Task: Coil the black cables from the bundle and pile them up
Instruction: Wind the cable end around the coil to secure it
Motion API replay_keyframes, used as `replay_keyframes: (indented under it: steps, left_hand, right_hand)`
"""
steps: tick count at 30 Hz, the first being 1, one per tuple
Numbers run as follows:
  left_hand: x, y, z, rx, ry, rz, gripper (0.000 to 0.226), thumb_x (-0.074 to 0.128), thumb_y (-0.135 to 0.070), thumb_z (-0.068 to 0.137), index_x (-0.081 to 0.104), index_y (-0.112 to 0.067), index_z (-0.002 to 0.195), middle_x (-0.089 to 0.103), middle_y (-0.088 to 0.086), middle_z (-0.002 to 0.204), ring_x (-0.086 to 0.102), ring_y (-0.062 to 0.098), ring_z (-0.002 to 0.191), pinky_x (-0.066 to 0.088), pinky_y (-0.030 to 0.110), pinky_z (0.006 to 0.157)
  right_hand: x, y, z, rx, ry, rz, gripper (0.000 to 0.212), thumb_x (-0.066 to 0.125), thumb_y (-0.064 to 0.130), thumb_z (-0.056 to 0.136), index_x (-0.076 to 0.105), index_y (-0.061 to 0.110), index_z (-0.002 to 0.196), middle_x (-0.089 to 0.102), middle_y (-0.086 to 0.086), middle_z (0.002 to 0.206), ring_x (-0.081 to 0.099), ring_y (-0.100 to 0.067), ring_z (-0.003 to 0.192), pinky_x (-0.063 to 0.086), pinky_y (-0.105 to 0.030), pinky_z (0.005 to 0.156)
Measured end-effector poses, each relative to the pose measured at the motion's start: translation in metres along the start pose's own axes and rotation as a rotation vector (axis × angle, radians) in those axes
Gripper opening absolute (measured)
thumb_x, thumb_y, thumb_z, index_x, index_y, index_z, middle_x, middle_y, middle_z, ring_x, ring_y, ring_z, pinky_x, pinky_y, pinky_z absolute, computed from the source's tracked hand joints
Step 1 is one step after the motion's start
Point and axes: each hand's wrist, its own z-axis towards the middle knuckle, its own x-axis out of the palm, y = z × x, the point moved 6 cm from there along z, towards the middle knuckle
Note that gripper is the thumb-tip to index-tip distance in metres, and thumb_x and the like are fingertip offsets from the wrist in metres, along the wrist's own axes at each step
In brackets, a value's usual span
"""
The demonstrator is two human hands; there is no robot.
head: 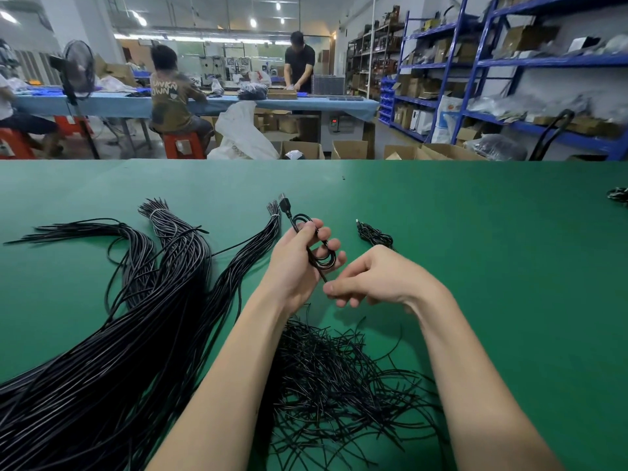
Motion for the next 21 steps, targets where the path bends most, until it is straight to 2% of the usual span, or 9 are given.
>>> replay_keyframes:
  steps: [3,6,8,10,13,18,21]
  left_hand:
    - [0.000,-0.001,0.001,0.019,0.015,0.013,0.015,0.040,-0.012,0.108,0.048,-0.008,0.096,0.051,0.001,0.072,0.052,0.016,0.060,0.051,0.030,0.056]
    - [0.002,0.001,0.002,0.042,0.041,0.020,0.016,0.038,-0.012,0.108,0.047,-0.007,0.096,0.050,0.001,0.071,0.051,0.018,0.062,0.053,0.031,0.063]
    - [0.003,0.003,0.003,0.062,0.048,0.042,0.016,0.037,-0.012,0.108,0.046,-0.007,0.096,0.050,0.001,0.071,0.052,0.018,0.063,0.053,0.032,0.065]
    - [0.003,0.005,0.004,0.083,0.053,0.072,0.016,0.037,-0.012,0.108,0.047,-0.007,0.097,0.051,0.001,0.072,0.053,0.018,0.063,0.054,0.033,0.067]
    - [0.004,0.005,0.005,0.100,0.062,0.068,0.016,0.038,-0.011,0.108,0.050,-0.006,0.099,0.056,0.002,0.073,0.057,0.018,0.064,0.055,0.032,0.067]
    - [0.004,0.003,0.005,0.118,0.084,0.115,0.021,0.037,-0.014,0.108,0.054,-0.007,0.097,0.059,0.002,0.078,0.061,0.018,0.070,0.053,0.030,0.069]
    - [0.003,-0.001,0.006,0.136,0.081,0.150,0.022,0.036,-0.015,0.109,0.052,-0.008,0.095,0.058,-0.001,0.072,0.058,0.018,0.068,0.052,0.031,0.071]
  right_hand:
    - [0.000,-0.002,0.000,0.025,0.015,-0.006,0.019,0.079,0.025,0.086,0.079,0.014,0.071,0.075,0.001,0.071,0.059,-0.004,0.052,0.039,-0.013,0.046]
    - [-0.006,-0.004,0.003,0.036,-0.045,0.003,0.016,0.075,0.025,0.090,0.080,0.010,0.084,0.079,0.003,0.082,0.063,-0.005,0.060,0.044,-0.013,0.049]
    - [-0.005,-0.002,0.002,0.036,-0.022,-0.010,0.015,0.072,0.024,0.090,0.081,0.012,0.089,0.078,0.006,0.083,0.064,-0.004,0.065,0.047,-0.013,0.053]
    - [-0.004,0.003,0.002,0.027,-0.008,-0.100,0.015,0.071,0.025,0.088,0.081,0.014,0.085,0.072,0.007,0.078,0.059,-0.008,0.069,0.048,-0.020,0.064]
    - [-0.004,0.009,0.001,-0.001,-0.035,-0.233,0.018,0.071,0.027,0.085,0.075,0.010,0.080,0.051,-0.001,0.071,0.044,-0.017,0.070,0.037,-0.031,0.069]
    - [-0.003,0.013,0.001,-0.050,-0.060,-0.236,0.023,0.068,0.023,0.086,0.064,0.007,0.070,0.041,-0.001,0.065,0.037,-0.018,0.064,0.031,-0.031,0.061]
    - [0.001,0.014,0.002,-0.075,-0.002,-0.236,0.022,0.067,0.020,0.087,0.058,0.005,0.074,0.043,-0.001,0.071,0.037,-0.017,0.067,0.030,-0.032,0.066]
